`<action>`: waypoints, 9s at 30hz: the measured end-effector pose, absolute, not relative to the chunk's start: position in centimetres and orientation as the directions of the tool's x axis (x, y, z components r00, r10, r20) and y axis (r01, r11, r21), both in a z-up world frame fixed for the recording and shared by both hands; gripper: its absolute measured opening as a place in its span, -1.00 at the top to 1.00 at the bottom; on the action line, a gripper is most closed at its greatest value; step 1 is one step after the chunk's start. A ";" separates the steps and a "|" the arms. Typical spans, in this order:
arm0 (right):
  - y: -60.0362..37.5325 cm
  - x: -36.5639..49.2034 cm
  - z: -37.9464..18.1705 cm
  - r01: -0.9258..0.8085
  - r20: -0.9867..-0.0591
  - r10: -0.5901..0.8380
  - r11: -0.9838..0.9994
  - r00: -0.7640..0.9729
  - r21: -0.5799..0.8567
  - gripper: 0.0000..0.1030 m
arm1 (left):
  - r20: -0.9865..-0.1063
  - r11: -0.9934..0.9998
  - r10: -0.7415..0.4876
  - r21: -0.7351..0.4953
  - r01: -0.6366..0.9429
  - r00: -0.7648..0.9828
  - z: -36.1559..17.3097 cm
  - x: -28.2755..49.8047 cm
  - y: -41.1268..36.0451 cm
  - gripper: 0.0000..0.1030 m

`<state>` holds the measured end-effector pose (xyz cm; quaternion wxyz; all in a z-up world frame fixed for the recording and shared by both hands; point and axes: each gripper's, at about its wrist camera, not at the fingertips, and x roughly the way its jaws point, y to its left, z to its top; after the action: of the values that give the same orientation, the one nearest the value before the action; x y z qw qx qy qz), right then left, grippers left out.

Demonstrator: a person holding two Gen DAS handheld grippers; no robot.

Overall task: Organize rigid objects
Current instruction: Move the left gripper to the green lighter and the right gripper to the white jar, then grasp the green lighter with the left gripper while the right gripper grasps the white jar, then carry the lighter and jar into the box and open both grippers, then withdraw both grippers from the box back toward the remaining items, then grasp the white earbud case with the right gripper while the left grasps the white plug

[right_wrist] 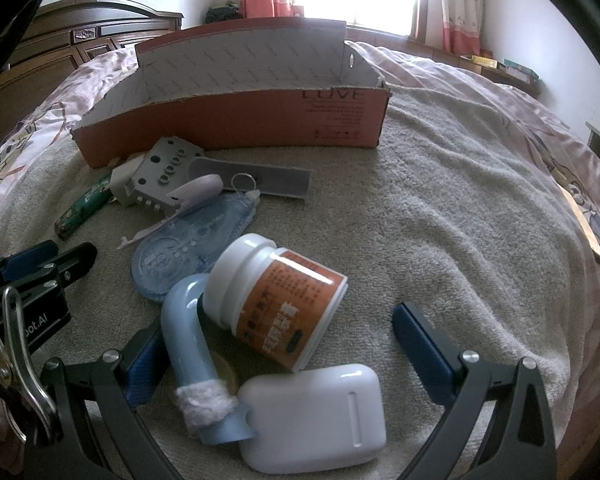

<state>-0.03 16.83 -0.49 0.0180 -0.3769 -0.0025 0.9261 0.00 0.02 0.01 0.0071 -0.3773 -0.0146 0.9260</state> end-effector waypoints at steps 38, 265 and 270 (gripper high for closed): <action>18.7 0.6 2.6 0.143 -0.662 -0.221 -0.975 -0.716 0.171 -0.98 | -0.690 -0.985 0.082 0.056 -0.165 -0.719 2.1 -2.8 -0.4 0.05; 19.5 3.7 1.1 0.175 -0.797 -0.167 -0.981 -0.581 0.078 -0.33 | -0.719 -0.977 0.208 -0.121 -0.176 -0.663 4.3 0.7 0.2 0.53; 19.6 3.6 1.2 0.178 -0.787 -0.163 -0.982 -0.594 0.069 -0.18 | -0.724 -0.978 0.204 -0.124 -0.167 -0.659 4.0 0.5 -0.1 0.53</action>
<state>3.62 19.61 1.16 -0.0955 -0.4401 -0.0082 0.8928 0.49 -0.11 4.03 0.1018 -0.4002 -0.0233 0.9105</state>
